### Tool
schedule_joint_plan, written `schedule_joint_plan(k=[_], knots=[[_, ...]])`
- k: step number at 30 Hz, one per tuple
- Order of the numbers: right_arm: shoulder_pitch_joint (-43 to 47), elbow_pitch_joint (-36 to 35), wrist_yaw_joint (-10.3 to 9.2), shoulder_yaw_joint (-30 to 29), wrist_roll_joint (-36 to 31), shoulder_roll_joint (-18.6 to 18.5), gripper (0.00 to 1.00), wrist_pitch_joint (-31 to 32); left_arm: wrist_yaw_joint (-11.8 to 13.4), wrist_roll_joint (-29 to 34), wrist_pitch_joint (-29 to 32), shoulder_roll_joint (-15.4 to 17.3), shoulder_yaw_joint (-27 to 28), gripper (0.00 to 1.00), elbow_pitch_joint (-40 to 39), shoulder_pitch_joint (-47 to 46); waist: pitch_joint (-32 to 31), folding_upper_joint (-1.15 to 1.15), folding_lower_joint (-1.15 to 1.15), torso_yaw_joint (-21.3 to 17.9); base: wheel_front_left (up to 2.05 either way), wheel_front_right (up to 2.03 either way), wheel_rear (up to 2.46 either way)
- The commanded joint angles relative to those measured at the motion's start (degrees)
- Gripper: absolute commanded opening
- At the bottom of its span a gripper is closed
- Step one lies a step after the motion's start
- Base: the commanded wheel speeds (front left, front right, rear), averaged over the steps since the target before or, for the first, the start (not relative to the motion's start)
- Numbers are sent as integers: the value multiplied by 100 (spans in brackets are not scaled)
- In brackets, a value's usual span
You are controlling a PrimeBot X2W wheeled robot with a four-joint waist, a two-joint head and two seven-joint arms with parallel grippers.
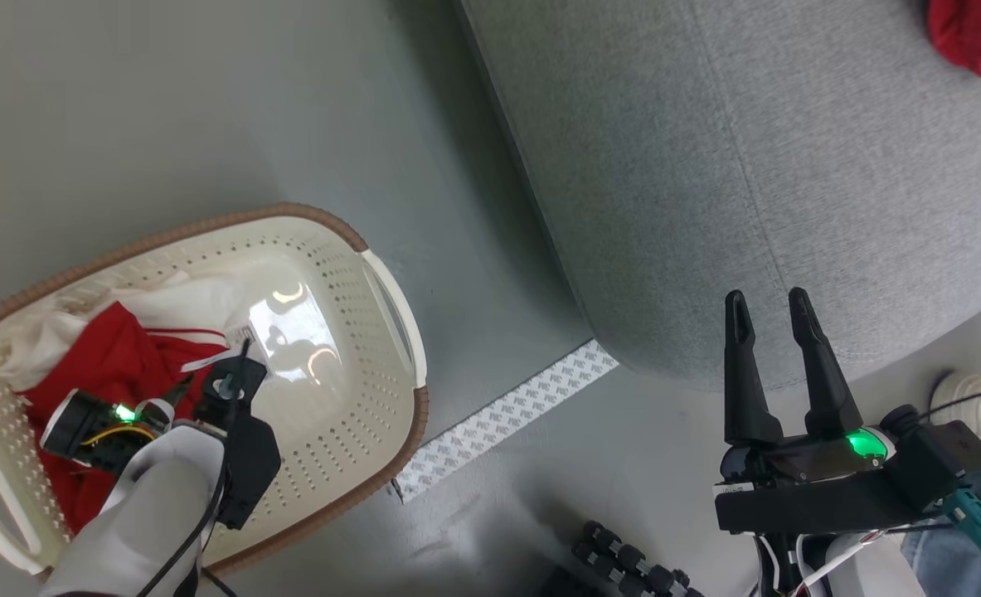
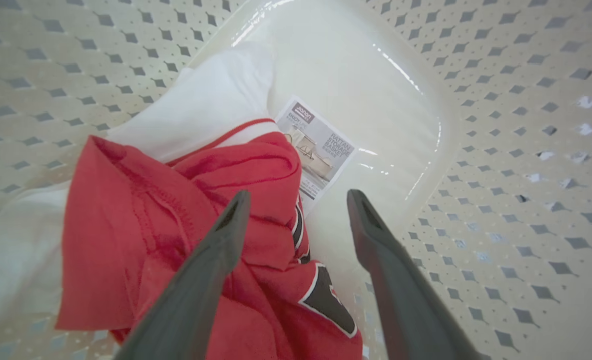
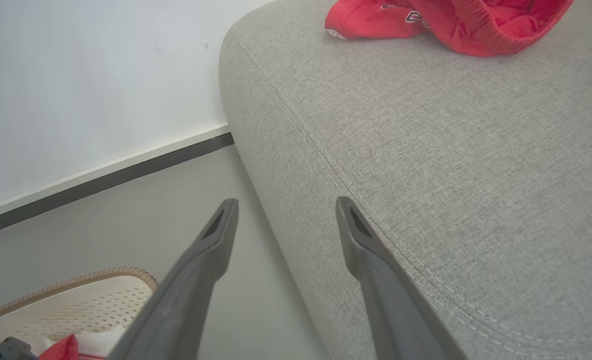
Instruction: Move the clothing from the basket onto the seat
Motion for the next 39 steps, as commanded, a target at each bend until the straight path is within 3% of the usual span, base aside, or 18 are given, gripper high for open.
schedule_joint_plan(k=[1, 12, 26, 32, 33, 34, 35, 36, 39], knots=[[15, -26, -2, -3, 42, 15, 100, -5, 56, 39, 32, 14, -33, 100, 89, -74, 181, -2, -1, -32, 0, 0, 0], [283, -222, -2, -15, 26, 14, 100, -5, 525, 132, -78, 41, -171, 100, 625, -562, 443, -2, -1, 85, 0, 0, 0], [648, -437, -2, -89, 63, 15, 100, -5, 213, -22, -564, -37, -312, 100, 1068, -977, 657, -2, -1, 122, 0, 0, 0], [884, -621, -2, -153, -11, 15, 100, -5, 196, 133, -629, 95, -565, 100, 1183, -1112, 706, -2, -1, 163, 3, 3, 3], [916, -658, -2, -158, -23, 15, 100, -5, 204, 117, -650, 98, -568, 95, 1189, -1118, 715, -2, -1, 170, 6, 6, 6], [947, -688, -2, -167, -30, 15, 100, -5, 205, 102, -667, 105, -576, 58, 1195, -1121, 723, -2, -1, 178, 5, 5, 5], [967, -716, -2, -174, -37, 15, 100, -5, 198, 95, -666, 119, -586, 40, 1204, -1131, 732, -2, -1, 184, 3, 3, 3], [964, -737, -2, -177, -44, 15, 100, -5, 184, 90, -681, 130, -595, 0, 1210, -1145, 739, -2, -1, 190, 1, 1, 1], [934, -751, -2, -172, -44, 15, 100, -5, 104, 25, -757, 132, -598, 0, 1220, -1185, 754, -2, -1, 195, 0, 0, 0]])
